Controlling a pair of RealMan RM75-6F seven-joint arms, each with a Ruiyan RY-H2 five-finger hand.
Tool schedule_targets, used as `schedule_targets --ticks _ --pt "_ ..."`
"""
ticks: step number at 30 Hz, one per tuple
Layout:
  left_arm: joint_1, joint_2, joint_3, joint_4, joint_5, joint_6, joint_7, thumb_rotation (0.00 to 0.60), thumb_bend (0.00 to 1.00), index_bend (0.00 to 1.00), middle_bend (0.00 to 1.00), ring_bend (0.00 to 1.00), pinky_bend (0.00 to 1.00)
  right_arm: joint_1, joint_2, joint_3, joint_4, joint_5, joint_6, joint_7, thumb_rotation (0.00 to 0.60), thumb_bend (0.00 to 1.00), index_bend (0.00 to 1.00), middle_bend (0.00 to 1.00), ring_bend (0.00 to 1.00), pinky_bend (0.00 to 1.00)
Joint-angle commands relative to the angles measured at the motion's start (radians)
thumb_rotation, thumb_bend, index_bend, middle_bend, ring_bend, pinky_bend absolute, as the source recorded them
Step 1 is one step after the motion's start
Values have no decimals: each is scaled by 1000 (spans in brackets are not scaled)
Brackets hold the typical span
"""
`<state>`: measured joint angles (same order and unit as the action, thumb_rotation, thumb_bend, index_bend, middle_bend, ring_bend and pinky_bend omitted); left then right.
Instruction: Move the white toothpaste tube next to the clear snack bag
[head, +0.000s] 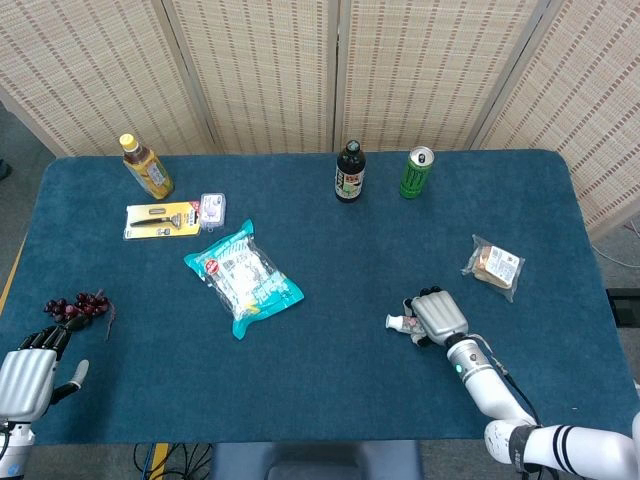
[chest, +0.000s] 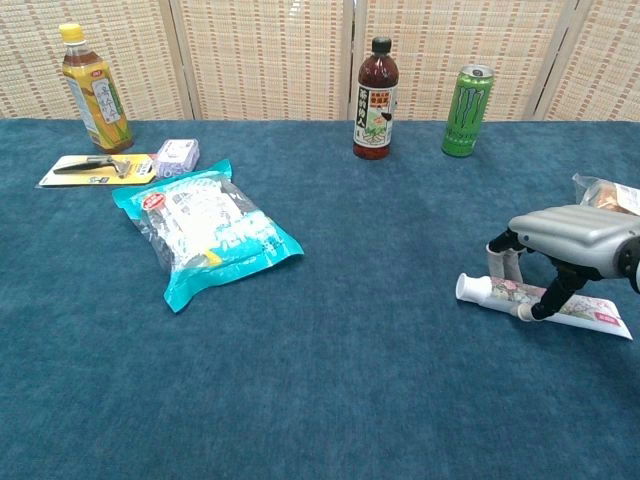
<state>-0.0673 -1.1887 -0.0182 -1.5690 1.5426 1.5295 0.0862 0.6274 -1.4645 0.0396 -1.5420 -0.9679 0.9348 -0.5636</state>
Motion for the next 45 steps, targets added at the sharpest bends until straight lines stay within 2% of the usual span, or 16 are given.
schedule_targets --ticks 1,8,19,25,28,38,45 --pt "0 0 1 0 0 -1 0 600 331 161 284 260 293 1 -1 -1 -3 -1 2 -2 600 335 471 499 279 230" --pt "0 2 1 0 4 0 -3 600 331 161 284 257 291 7 -9 -4 -13 -5 14 -16 600 427 534 535 328 257" --pt "0 16 2 -7 12 2 -12 600 331 161 284 254 292 21 -11 1 -31 -12 9 -14 600 850 649 621 437 336" --pt "-34 53 -6 -21 24 -37 -27 600 331 166 284 254 293 47 44 18 -77 1 -41 16 600 965 694 654 488 362" --pt "-66 80 -14 -29 39 -69 -34 600 331 169 284 254 292 66 83 30 -108 15 -76 37 600 999 713 670 511 373" --pt "-224 176 -34 -71 116 -235 -102 600 331 182 284 260 293 166 263 90 -233 62 -221 110 600 1000 764 707 556 397" --pt "-360 195 -66 -76 142 -355 -216 600 331 181 284 274 293 279 370 142 -275 115 -354 170 600 1000 777 718 570 402"
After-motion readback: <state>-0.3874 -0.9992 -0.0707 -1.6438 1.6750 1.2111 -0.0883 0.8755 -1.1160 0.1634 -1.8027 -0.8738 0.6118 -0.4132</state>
